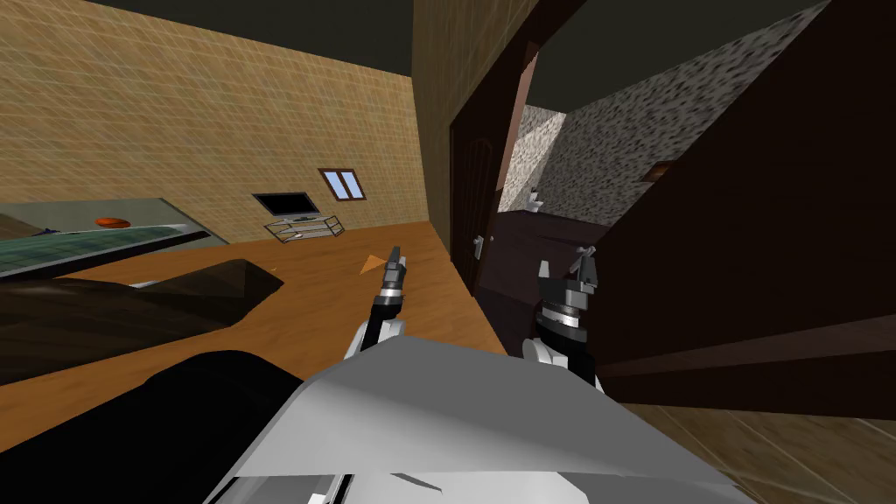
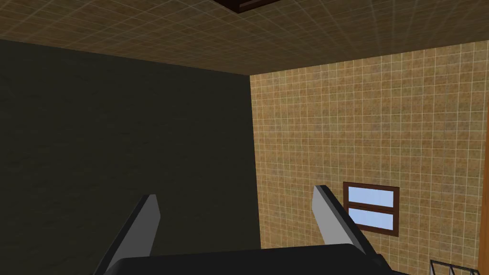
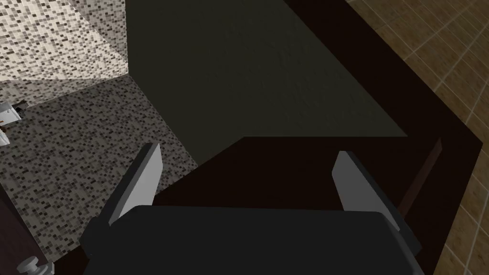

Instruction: Push the door open

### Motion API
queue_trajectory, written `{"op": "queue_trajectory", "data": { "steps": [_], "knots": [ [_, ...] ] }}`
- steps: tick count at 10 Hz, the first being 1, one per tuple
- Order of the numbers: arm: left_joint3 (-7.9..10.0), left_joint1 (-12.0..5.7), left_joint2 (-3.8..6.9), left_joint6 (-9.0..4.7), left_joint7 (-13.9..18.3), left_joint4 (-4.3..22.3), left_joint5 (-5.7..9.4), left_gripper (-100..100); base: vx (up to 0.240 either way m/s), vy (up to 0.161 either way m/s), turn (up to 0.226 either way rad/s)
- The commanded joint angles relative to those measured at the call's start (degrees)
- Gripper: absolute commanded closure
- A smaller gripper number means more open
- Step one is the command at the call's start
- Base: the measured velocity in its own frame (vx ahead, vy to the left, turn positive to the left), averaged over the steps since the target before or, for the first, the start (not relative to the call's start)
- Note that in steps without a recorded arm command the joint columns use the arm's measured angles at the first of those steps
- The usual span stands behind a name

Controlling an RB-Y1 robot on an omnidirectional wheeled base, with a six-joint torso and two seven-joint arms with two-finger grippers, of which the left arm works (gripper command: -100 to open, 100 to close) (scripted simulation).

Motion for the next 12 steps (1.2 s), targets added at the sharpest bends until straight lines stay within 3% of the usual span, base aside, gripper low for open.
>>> {"op": "queue_trajectory", "data": {
  "steps": [1, 7, 12],
  "knots": [
    [-0.90, -0.83, 0.66, 0.15, 0.40, 1.49, 0.11, -100, 0.051, -0.055, -0.182],
    [-4.42, -4.06, 2.63, 0.74, 1.97, 7.32, 0.54, -100, 0.171, 0.077, -0.109],
    [-8.61, -7.91, 4.29, 1.45, 3.83, 14.25, 1.05, -100, 0.151, 0.094, -0.160]
  ]
}}
